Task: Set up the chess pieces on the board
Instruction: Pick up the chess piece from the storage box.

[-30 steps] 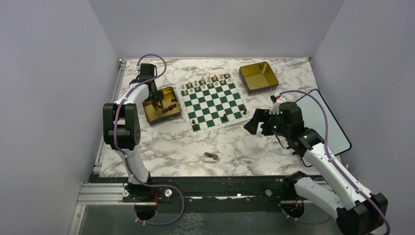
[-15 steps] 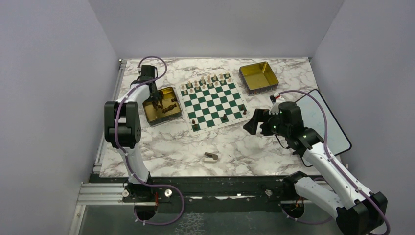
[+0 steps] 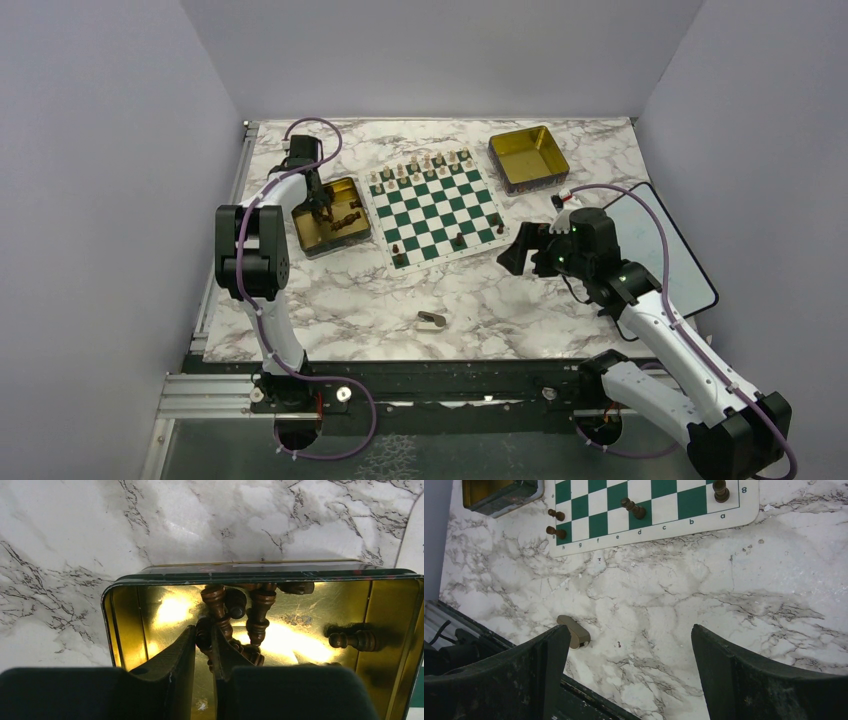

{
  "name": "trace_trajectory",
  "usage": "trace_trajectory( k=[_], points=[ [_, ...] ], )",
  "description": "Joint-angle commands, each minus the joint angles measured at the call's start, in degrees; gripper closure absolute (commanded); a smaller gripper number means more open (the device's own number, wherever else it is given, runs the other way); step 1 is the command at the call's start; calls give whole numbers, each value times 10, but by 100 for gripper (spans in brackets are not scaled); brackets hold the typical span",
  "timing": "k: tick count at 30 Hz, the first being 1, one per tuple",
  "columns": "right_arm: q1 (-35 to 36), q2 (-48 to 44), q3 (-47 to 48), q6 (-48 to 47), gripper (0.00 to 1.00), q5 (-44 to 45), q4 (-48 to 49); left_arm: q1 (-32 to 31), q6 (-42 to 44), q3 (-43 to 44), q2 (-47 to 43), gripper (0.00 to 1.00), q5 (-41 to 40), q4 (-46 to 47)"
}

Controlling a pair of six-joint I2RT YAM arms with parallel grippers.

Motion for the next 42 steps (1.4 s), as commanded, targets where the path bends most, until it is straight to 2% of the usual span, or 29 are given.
trace_trajectory(
  k=[1,8,29,34,42],
  points=[
    [-2,0,-4,-8,4,-3,18,2,6,-1,3,83,9,9],
    [-2,0,-3,-9,4,-5,18,2,5,9,-13,88,22,-16],
    [-2,-32,-9,0,5,-25,0,-8,-7,-3,-136,88,63,-61],
    [-2,-38,-14,4,5,-25,-1,-36,-8,-7,-162,88,80,-66],
    [-3,-45,-17,3,5,-22,-5,-128,-17,6,-177,88,72,-76]
  ],
)
